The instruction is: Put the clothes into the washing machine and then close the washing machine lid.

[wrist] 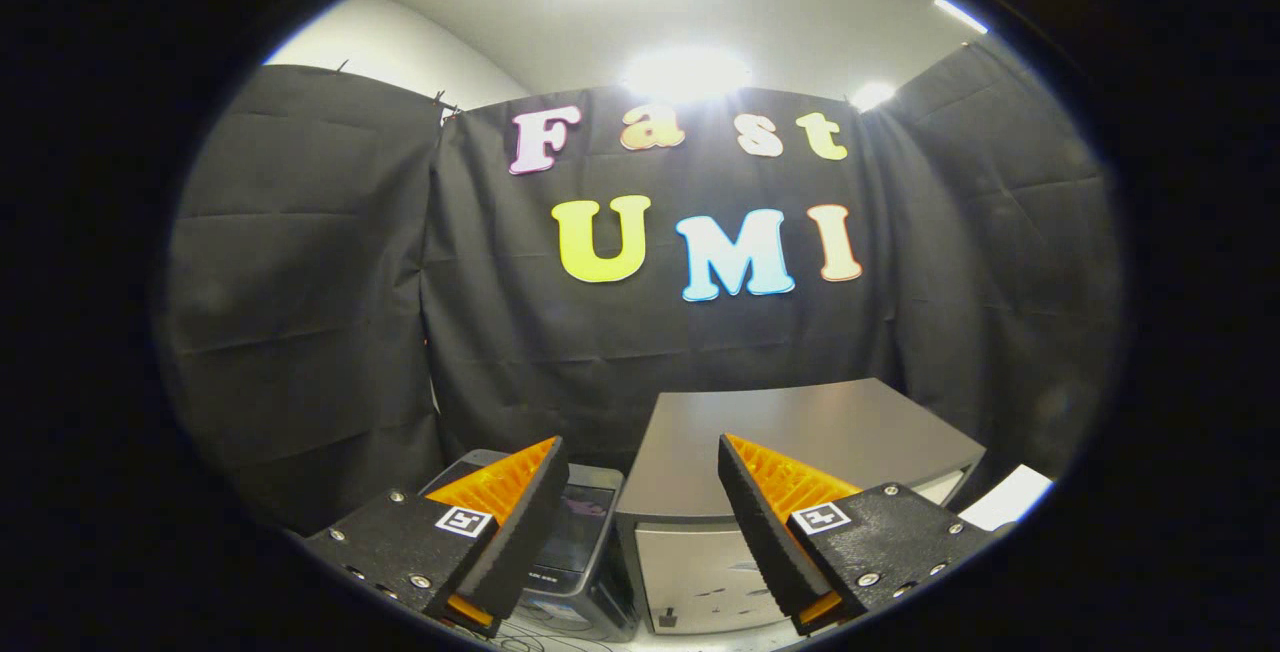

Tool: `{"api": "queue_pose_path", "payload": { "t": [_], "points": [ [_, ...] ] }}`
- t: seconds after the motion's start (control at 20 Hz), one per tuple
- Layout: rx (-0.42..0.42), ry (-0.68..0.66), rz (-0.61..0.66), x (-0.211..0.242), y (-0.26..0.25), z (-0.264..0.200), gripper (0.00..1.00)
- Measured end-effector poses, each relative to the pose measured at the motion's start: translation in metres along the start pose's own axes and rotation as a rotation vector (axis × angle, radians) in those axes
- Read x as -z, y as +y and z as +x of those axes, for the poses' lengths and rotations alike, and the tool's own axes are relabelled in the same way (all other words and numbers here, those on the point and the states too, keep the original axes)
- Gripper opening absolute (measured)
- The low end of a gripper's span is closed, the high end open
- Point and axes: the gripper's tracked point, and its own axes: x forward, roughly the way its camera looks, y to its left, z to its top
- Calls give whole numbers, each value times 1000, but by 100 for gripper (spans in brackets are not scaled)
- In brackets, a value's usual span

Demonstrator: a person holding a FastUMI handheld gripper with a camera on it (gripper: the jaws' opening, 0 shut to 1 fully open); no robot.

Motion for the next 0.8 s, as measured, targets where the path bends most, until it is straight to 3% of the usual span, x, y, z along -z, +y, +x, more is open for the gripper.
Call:
{"api": "queue_pose_path", "payload": {
  "t": [0.35,0.8],
  "points": [
    [53,-19,1,-1,-42,-26,93],
    [80,-29,21,3,-58,-41,93]
  ]
}}
